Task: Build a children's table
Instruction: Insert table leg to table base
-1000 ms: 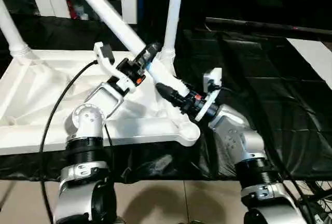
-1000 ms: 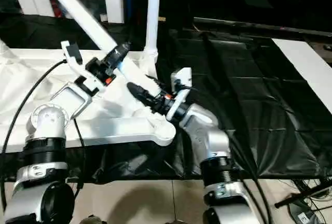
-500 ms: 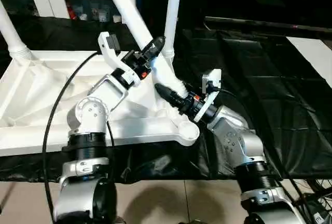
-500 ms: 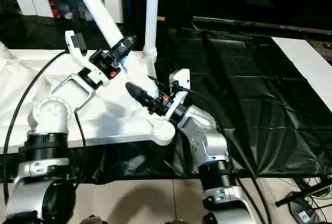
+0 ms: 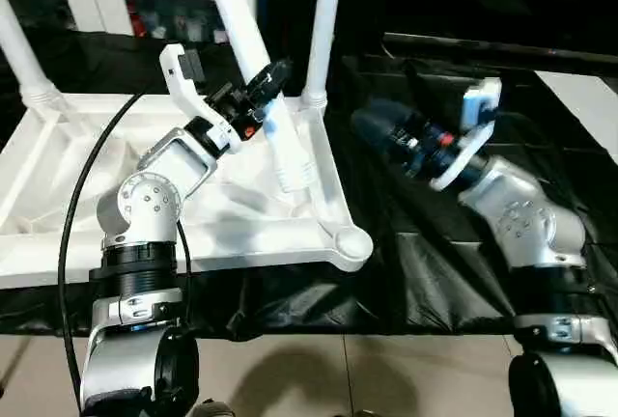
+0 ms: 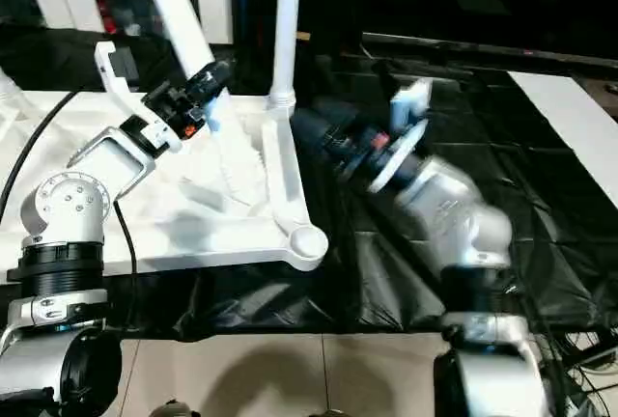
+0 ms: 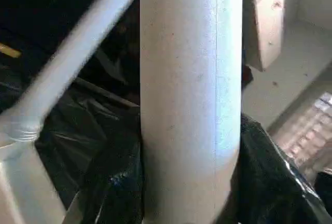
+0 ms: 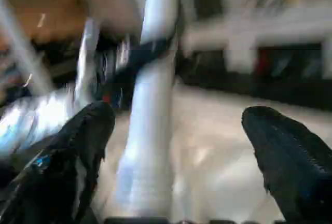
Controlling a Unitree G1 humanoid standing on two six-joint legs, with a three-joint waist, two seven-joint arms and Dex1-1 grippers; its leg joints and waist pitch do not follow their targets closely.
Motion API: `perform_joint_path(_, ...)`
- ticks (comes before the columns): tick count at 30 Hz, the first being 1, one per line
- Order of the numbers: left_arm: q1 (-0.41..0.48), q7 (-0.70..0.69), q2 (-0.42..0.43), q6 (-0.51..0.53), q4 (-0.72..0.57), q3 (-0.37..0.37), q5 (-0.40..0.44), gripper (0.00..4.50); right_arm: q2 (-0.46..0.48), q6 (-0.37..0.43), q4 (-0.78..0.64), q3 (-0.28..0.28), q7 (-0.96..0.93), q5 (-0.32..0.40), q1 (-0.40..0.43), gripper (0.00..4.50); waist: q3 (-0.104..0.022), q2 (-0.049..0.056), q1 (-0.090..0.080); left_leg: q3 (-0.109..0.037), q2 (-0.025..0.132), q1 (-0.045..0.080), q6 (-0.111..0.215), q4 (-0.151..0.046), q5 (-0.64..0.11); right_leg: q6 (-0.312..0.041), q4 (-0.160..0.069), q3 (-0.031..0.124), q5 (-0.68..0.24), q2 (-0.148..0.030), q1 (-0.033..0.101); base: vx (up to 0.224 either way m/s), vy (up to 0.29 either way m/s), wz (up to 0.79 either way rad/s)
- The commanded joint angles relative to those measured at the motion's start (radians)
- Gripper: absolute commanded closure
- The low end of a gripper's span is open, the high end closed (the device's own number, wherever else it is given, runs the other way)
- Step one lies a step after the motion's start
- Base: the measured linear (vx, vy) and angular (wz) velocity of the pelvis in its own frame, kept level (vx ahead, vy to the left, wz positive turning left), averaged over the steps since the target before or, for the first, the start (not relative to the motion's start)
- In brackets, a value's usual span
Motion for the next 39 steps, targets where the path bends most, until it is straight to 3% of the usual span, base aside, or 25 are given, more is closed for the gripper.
perform_joint_path(1, -0.011, -0.045, 0.008, 0.016, -0.053, -0.041, -0.021, 2.58, -0.029, 0.075, -0.011, 0.05, 0.053, -0.017, -0.024, 0.0, -0.085, 0.008, 0.004, 0.026, -0.024, -0.004, 0.04, -0.041, -0.083, -0.209, -0.063, 0.046, -0.003, -0.039, 0.08, 0.0, 0.0, 0.0)
perform_joint_path(2, -0.01, -0.06, 0.01, 0.018, -0.063, -0.056, -0.02, 2.58, -0.043, 0.089, -0.008, 0.073, 0.085, -0.023, -0.032, 0.0, -0.085, 0.002, 0.003, 0.026, -0.025, -0.006, 0.041, -0.041, -0.086, -0.207, -0.064, 0.045, -0.01, -0.039, 0.081, 0.0, 0.0, 0.0)
perform_joint_path(7, -0.008, -0.038, 0.022, 0.004, -0.087, -0.117, 0.051, 2.58, -0.039, 0.052, -0.023, 0.137, 0.073, -0.07, -0.048, 0.0, -0.082, -0.003, 0.004, 0.028, -0.02, -0.003, 0.03, -0.041, -0.099, -0.176, -0.069, 0.046, -0.094, -0.043, 0.074, 0.0, 0.0, 0.0)
perform_joint_path(13, 0.001, 0.095, -0.008, -0.056, -0.108, -0.199, 0.192, 2.58, 0.069, -0.014, -0.018, 0.193, -0.133, -0.184, -0.075, 0.0, -0.084, -0.001, -0.001, 0.025, -0.018, -0.003, 0.005, -0.042, -0.079, -0.164, -0.064, 0.047, -0.069, -0.043, 0.071, 0.0, 0.0, 0.0)
perform_joint_path(14, 0.001, 0.095, -0.008, -0.056, -0.108, -0.199, 0.192, 2.58, 0.069, -0.014, -0.018, 0.193, -0.133, -0.184, -0.075, 0.0, -0.084, -0.001, -0.001, 0.025, -0.018, -0.003, 0.005, -0.042, -0.079, -0.164, -0.064, 0.047, -0.069, -0.043, 0.071, 0.0, 0.0, 0.0)
perform_joint_path(17, -0.015, 0.153, -0.012, -0.113, -0.082, -0.237, 0.274, 2.58, 0.163, -0.083, 0.068, 0.187, -0.346, -0.271, -0.1, 0.0, -0.082, 0.003, -0.004, 0.025, -0.019, -0.001, -0.013, -0.045, -0.099, -0.154, -0.066, 0.048, -0.103, -0.045, 0.066, 0.0, 0.0, 0.0)
perform_joint_path(18, -0.019, 0.163, -0.013, -0.121, -0.077, -0.242, 0.286, 2.58, 0.177, -0.097, 0.081, 0.184, -0.379, -0.282, -0.102, 0.29, -0.082, 0.003, -0.006, 0.026, -0.019, -0.001, -0.021, -0.046, -0.106, -0.146, -0.067, 0.048, -0.118, -0.045, 0.067, 0.0, 0.0, 0.0)
perform_joint_path(22, -0.026, 0.199, -0.012, -0.151, -0.068, -0.262, 0.338, 2.58, 0.225, -0.112, 0.1, 0.147, -0.465, -0.274, -0.112, 0.51, -0.084, 0.007, -0.005, 0.025, -0.019, 0.0, -0.022, -0.046, -0.102, -0.141, -0.062, 0.05, -0.061, -0.041, 0.067, 0.0, 0.0, 0.0)
perform_joint_path(25, -0.026, 0.222, -0.015, -0.166, -0.066, -0.274, 0.367, 2.58, 0.244, -0.115, 0.093, 0.151, -0.485, -0.283, -0.111, 0.78, -0.085, 0.009, -0.006, 0.025, -0.02, 0.001, -0.021, -0.046, -0.099, -0.141, -0.061, 0.05, -0.042, -0.041, 0.068, 0.0, 0.0, 0.0)
perform_joint_path(33, -0.025, 0.236, -0.018, -0.199, -0.057, -0.302, 0.417, 2.58, 0.29, -0.164, 0.132, 0.166, -0.511, -0.299, -0.122, 1.47, -0.083, 0.009, -0.008, 0.025, -0.02, 0.0, -0.022, -0.047, -0.131, -0.137, -0.065, 0.051, -0.084, -0.042, 0.066, 0.0, 0.0, 0.0)
perform_joint_path(39, -0.025, 0.244, -0.021, -0.205, -0.059, -0.298, 0.425, 2.58, 0.304, -0.122, 0.148, 0.152, -0.509, -0.274, -0.132, 1.91, -0.084, 0.005, -0.006, 0.025, -0.02, 0.0, -0.017, -0.046, -0.113, -0.141, -0.061, 0.052, -0.058, -0.043, 0.067, 0.0, 0.0, 0.0)
